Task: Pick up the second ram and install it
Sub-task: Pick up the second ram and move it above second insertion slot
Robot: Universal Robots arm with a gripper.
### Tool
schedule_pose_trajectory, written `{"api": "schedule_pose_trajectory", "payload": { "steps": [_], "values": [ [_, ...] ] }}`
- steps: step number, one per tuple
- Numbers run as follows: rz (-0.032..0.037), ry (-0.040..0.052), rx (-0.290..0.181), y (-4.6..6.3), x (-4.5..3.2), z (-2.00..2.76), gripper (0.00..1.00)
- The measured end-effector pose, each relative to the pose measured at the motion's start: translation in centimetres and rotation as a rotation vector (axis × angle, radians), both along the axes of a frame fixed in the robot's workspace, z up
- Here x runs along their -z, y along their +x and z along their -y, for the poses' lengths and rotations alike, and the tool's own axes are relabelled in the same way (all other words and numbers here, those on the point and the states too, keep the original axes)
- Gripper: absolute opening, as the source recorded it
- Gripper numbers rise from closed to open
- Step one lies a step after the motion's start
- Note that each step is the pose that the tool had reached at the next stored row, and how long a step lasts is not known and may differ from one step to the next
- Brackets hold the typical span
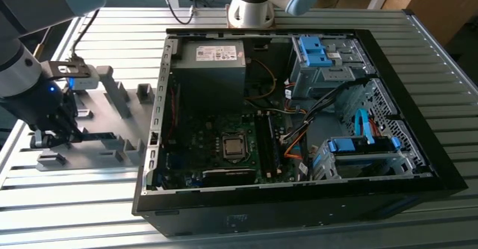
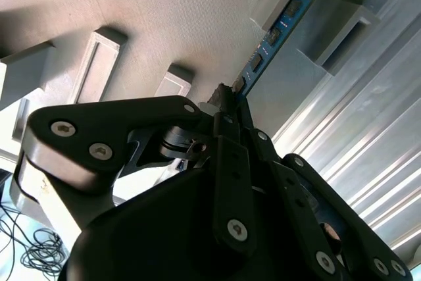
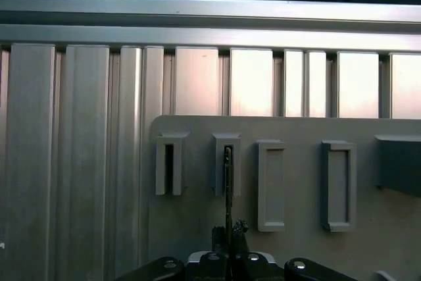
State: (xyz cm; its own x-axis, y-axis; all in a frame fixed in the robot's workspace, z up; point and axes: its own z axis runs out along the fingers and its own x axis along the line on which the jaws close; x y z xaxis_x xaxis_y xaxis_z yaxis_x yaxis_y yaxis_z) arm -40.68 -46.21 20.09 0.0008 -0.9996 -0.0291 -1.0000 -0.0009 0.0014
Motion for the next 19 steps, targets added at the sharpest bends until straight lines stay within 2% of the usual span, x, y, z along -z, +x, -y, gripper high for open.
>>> {"api": "schedule_pose_trajectory", "payload": {
  "steps": [19],
  "values": [
    [-0.0001,-0.0001,0.000,0.00,-0.70,0.00,0.14]
  ]
}}
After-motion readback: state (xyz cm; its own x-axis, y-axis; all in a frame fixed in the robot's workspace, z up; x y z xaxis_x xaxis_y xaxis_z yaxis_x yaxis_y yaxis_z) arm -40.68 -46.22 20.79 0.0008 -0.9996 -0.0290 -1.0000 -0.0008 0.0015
